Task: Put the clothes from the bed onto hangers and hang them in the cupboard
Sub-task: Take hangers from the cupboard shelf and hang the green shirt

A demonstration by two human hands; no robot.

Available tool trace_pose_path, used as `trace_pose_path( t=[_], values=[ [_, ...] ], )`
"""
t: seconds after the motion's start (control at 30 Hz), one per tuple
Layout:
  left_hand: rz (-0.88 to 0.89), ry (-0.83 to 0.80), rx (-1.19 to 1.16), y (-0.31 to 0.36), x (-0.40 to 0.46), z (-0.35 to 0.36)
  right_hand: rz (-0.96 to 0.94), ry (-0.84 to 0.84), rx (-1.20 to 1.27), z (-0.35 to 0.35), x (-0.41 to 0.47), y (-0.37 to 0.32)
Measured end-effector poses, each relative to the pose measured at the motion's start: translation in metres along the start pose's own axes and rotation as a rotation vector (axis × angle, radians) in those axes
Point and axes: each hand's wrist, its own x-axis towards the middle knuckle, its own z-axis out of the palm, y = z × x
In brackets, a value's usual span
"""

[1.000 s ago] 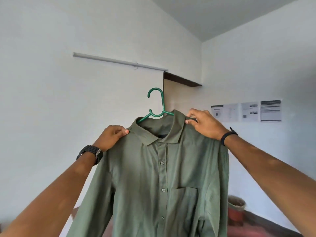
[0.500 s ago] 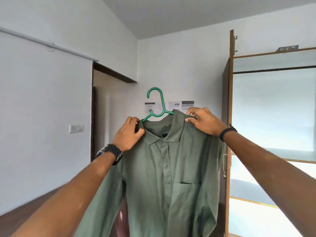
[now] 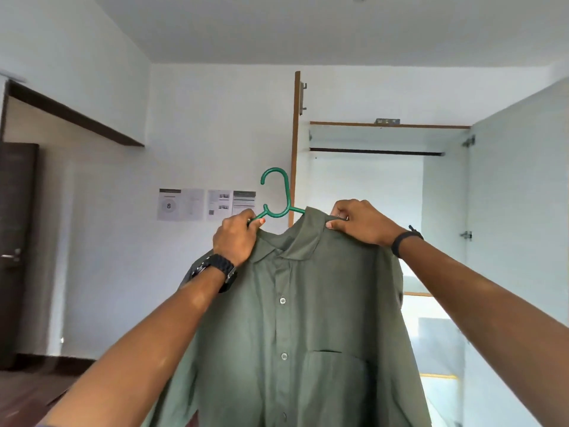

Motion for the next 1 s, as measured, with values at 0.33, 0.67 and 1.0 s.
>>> trace_pose_path(
  t=[0.33,0.67,1.0],
  values=[
    [-0.016,-0.147,-0.361,0.069,0.091,0.207,0.216,0.036,-0.047,-0.033,0.014,0.194],
    [0.169,-0.211,-0.231,0.112,0.205,0.408,0.32,0.046,0.011,-0.053,0.096,0.362],
    [0.29,-0.127,-0.222,0.145,0.279,0.588,0.336,0.221,0.001,-0.041,0.157,0.542]
  ],
)
